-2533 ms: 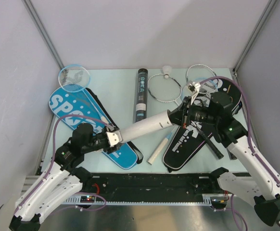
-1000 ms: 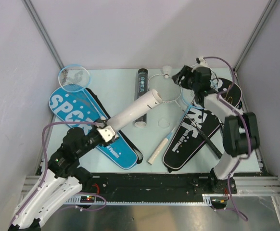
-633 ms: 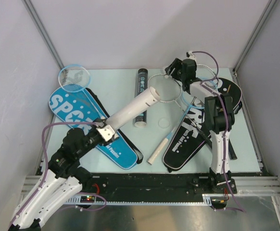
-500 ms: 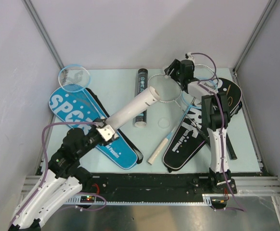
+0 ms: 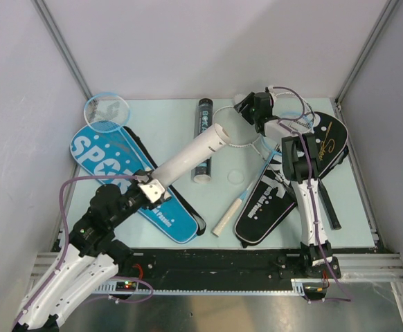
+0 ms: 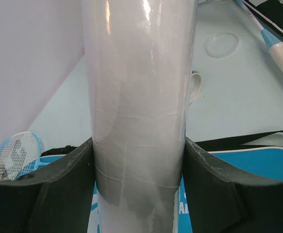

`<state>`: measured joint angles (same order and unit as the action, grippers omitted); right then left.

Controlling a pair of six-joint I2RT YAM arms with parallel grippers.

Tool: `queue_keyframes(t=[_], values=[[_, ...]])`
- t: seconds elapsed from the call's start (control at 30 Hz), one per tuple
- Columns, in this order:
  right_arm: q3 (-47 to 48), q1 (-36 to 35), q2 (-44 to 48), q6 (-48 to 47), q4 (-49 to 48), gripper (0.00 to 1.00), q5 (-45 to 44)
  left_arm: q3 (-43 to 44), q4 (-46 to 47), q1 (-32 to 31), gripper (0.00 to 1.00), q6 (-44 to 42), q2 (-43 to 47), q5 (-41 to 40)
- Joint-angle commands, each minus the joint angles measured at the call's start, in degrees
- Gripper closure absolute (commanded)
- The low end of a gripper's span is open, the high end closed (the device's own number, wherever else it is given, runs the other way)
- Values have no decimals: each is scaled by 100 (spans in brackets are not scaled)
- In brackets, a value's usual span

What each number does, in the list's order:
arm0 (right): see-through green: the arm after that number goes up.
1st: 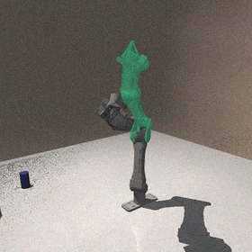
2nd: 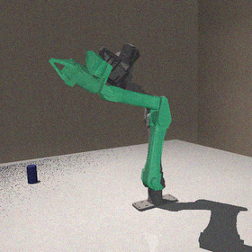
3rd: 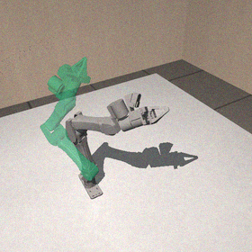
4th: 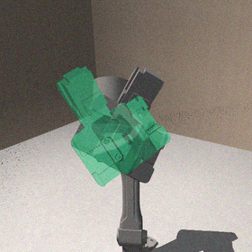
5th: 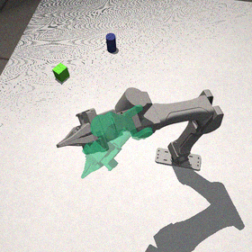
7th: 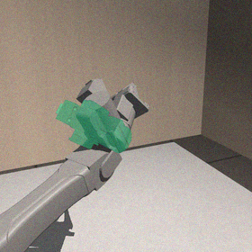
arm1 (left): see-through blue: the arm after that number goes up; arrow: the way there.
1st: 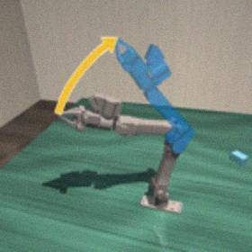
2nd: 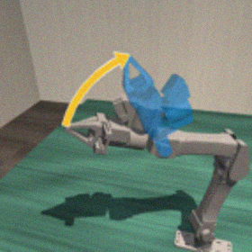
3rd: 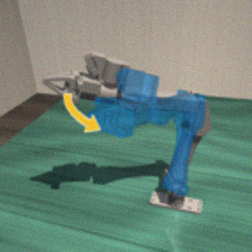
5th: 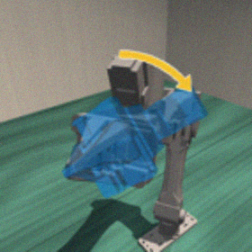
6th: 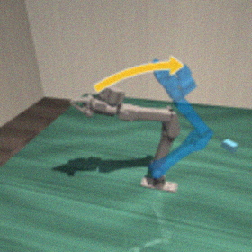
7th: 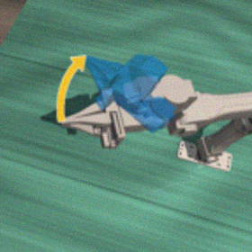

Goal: Pack up the badminton gear
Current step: Adjust the shuttlecock at the center of the board.

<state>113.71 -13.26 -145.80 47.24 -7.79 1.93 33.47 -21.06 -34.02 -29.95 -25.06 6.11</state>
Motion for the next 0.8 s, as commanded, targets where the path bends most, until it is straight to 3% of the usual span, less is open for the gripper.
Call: queue_keyframes(t=[0.0, 0.77], values=[[577, 26, -187, 433, 159, 36, -62, 327, 469, -24, 76, 16, 49, -74], [1368, 51, -716, 1211, 751, 41, -531, 473, 469, -21, 76, -142, 14, -137]])
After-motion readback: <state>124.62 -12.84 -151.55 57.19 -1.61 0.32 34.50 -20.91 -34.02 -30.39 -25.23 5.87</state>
